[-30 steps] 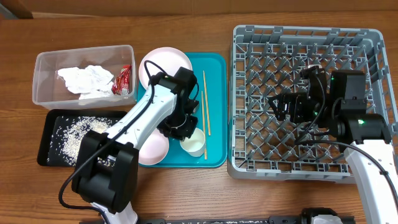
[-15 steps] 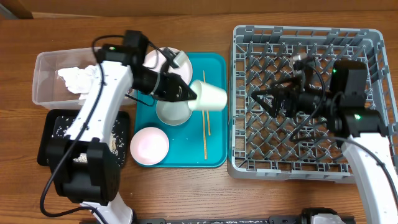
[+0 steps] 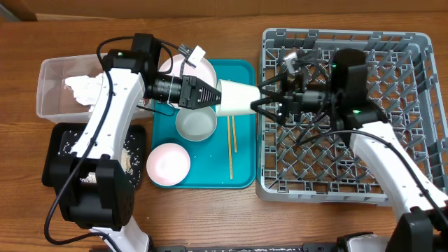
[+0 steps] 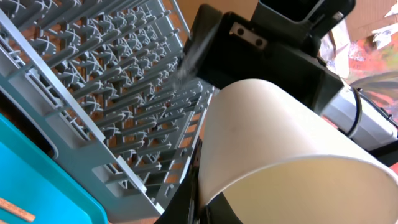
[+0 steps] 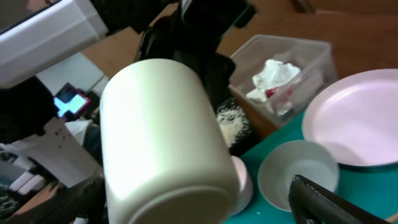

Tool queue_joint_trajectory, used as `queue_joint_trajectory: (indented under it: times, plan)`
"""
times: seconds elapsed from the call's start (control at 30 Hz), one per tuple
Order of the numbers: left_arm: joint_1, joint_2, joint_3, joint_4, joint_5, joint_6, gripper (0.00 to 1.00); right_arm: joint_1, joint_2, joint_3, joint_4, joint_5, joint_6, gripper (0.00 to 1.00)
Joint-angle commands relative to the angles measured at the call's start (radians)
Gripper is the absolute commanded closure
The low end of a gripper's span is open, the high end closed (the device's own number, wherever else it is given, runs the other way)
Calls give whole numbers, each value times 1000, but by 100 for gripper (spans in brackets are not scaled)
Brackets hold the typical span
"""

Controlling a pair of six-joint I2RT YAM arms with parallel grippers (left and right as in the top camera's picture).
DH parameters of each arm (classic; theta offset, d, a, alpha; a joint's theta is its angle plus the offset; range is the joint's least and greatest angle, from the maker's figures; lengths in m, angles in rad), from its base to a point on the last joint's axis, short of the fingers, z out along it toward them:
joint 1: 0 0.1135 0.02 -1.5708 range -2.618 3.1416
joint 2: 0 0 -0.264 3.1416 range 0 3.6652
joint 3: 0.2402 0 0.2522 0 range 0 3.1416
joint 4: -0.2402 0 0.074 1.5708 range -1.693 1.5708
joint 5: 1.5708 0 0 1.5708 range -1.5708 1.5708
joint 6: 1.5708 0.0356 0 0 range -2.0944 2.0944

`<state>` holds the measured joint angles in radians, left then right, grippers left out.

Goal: Sort waste into correct bins and load items into the dishwasher

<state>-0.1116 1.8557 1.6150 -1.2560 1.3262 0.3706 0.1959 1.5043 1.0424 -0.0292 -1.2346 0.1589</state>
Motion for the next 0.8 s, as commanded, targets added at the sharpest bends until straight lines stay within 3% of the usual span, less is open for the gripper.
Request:
queue_joint_trajectory:
  times: [0.0, 0.2, 0.3, 0.4, 0.43, 0.77]
  plan:
    - [-9, -5, 18, 0, 46, 27, 96, 41, -2, 9, 31, -22, 55, 8]
    - [-9, -5, 18, -1, 25, 26, 94, 58, -2, 9, 54, 13, 56, 20]
    - [-9, -5, 18, 0, 24, 26, 82, 57, -2, 9, 55, 13, 55, 23]
    - [-9, -5, 18, 0, -6, 26, 58, 48, -2, 9, 54, 14, 56, 29]
    - [-9, -5, 18, 0, -23, 25, 55, 41, -3, 9, 52, 14, 60, 31]
    - [-14, -5, 18, 23, -82, 13, 59, -17, -3, 9, 12, 29, 107, 31]
